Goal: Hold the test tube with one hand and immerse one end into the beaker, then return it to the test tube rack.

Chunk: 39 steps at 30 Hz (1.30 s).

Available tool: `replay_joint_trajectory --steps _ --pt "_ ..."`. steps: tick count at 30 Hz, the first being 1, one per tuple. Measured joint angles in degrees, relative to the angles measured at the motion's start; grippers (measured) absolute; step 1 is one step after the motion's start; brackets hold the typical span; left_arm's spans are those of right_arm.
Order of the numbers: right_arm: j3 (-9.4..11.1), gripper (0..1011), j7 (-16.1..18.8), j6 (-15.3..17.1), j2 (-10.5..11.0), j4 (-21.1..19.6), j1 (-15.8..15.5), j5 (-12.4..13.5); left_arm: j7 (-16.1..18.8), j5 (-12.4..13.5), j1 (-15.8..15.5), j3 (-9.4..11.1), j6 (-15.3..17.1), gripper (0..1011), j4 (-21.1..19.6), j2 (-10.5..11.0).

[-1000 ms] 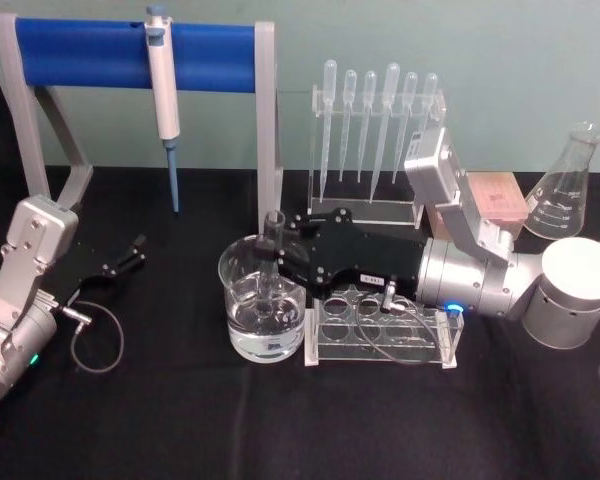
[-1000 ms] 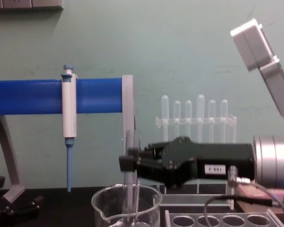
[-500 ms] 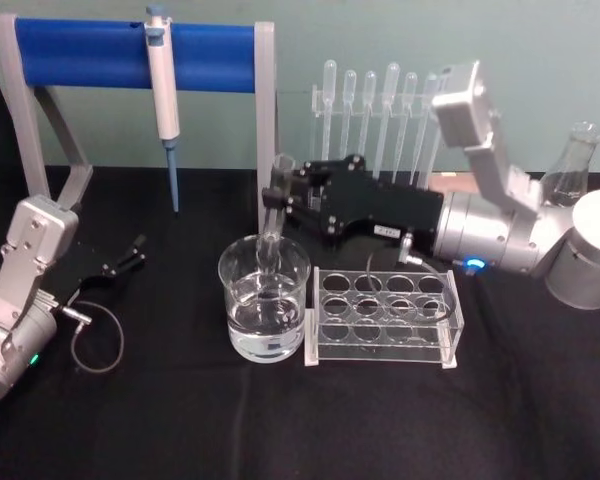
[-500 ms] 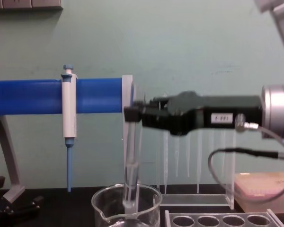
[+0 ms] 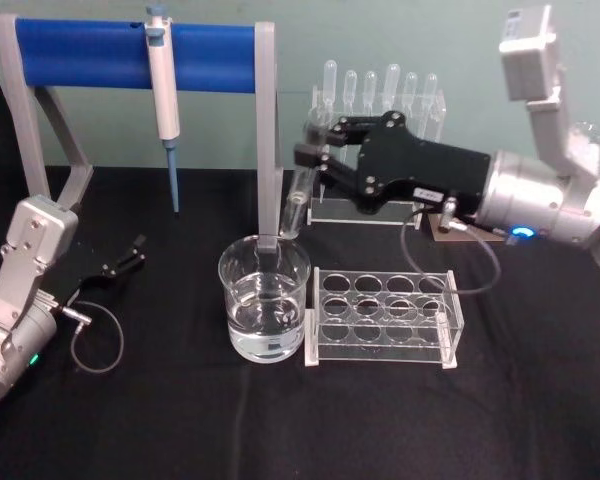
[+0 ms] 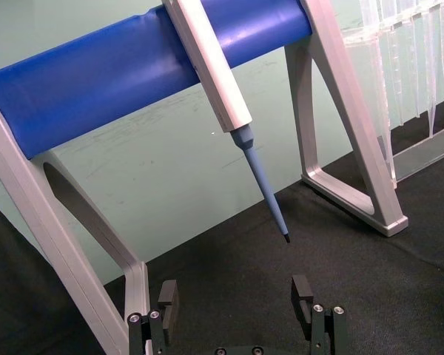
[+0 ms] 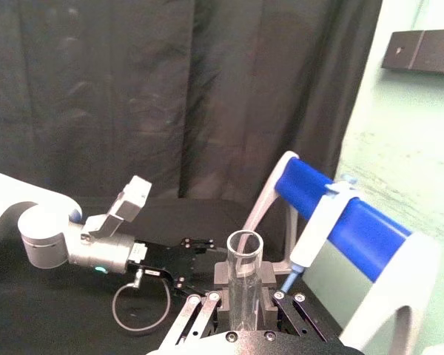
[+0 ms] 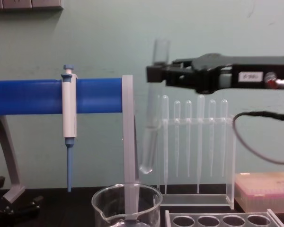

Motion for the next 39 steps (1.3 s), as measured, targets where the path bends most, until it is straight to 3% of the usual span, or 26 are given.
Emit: replay_joint_trajectory --steps 8,16,39 --pt "2.5 234 -0.4 -0.3 4.2 -3.9 -2.6 2.1 0.0 0.0 0.0 0.0 0.0 1000 0.0 0.0" --pt "5.2 234 -0.1 -3.3 8.6 -5.7 -7.2 3.8 0.0 0.0 0.0 0.0 0.0 1000 0.0 0.0" --pt "6.1 234 3.2 -10.1 10.3 -2.3 -13.2 0.5 0.0 0.0 0.0 0.0 0.0 1000 0.0 0.0"
